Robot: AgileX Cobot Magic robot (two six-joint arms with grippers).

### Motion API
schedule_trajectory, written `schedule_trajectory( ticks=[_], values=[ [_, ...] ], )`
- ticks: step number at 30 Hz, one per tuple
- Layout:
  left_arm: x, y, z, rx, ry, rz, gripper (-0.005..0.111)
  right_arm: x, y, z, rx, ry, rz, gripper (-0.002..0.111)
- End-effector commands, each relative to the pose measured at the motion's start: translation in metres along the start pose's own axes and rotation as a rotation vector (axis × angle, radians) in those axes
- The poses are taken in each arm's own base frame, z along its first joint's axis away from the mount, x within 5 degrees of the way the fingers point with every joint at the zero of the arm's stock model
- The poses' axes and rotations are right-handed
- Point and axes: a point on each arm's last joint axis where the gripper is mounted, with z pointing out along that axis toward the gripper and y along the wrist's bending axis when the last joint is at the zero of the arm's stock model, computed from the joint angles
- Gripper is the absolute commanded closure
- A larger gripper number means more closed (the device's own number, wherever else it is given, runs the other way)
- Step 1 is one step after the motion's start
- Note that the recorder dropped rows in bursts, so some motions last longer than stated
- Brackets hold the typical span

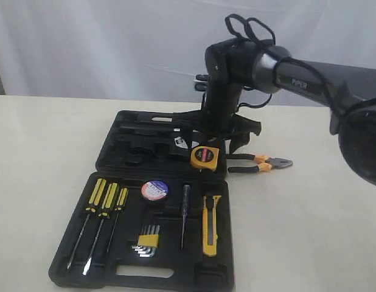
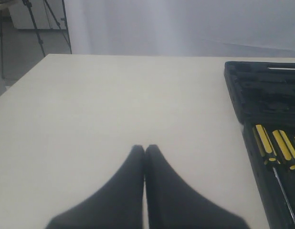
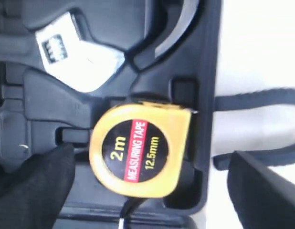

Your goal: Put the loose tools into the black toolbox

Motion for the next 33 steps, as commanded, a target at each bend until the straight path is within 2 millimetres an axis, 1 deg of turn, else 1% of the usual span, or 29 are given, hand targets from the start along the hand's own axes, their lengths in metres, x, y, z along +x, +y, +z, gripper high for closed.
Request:
schedule_trajectory(
  ticks=[1, 3, 5, 6, 7, 13, 16, 22, 27, 31, 33],
  values=[
    [0.0, -0.001, 0.0, 0.008, -0.009, -0.01, 0.107, -0.005, -0.004, -0.017, 0.0, -0.035, -0.062, 0.038],
    [0.0, -0.001, 0.0, 0.008, -0.009, -0.01, 0.107, -0.005, -0.002, -0.019, -0.008, -0.039, -0.093, 0.061],
    [0.0, -0.001, 0.0, 0.008, -0.009, -0.01, 0.107, -0.005, -0.001, -0.019, -0.027, -0.04, -0.118, 0.095],
    [0.0, -0.001, 0.0, 0.008, -0.009, -0.01, 0.107, -0.005, 0.0, -0.019, -0.037, -0.041, -0.128, 0.109],
    [0.0, -0.001, 0.0, 0.008, -0.009, -0.01, 0.107, -0.005, 0.001, -0.019, -0.044, -0.047, -0.133, 0.107],
    [0.0, -0.001, 0.0, 0.008, -0.009, -0.01, 0.107, -0.01, 0.001, -0.018, -0.059, -0.087, -0.211, 0.109],
    [0.0, -0.001, 0.0, 0.008, -0.009, -0.01, 0.107, -0.008, 0.0, -0.006, -0.046, -0.062, -0.259, 0.109],
    [0.0, -0.001, 0.0, 0.008, -0.009, -0.01, 0.107, -0.009, 0.0, 0.033, -0.044, -0.072, -0.261, 0.109],
    [0.0, -0.001, 0.0, 0.008, -0.009, -0.01, 0.107, 0.0, -0.003, 0.054, -0.015, 0.005, -0.264, 0.109],
    [0.0, -0.001, 0.0, 0.008, -0.009, -0.01, 0.107, 0.0, -0.003, 0.053, -0.015, 0.005, -0.264, 0.109],
    [0.0, -0.001, 0.0, 0.008, -0.009, -0.01, 0.107, -0.002, -0.002, 0.048, -0.022, -0.012, -0.263, 0.109]
  ],
)
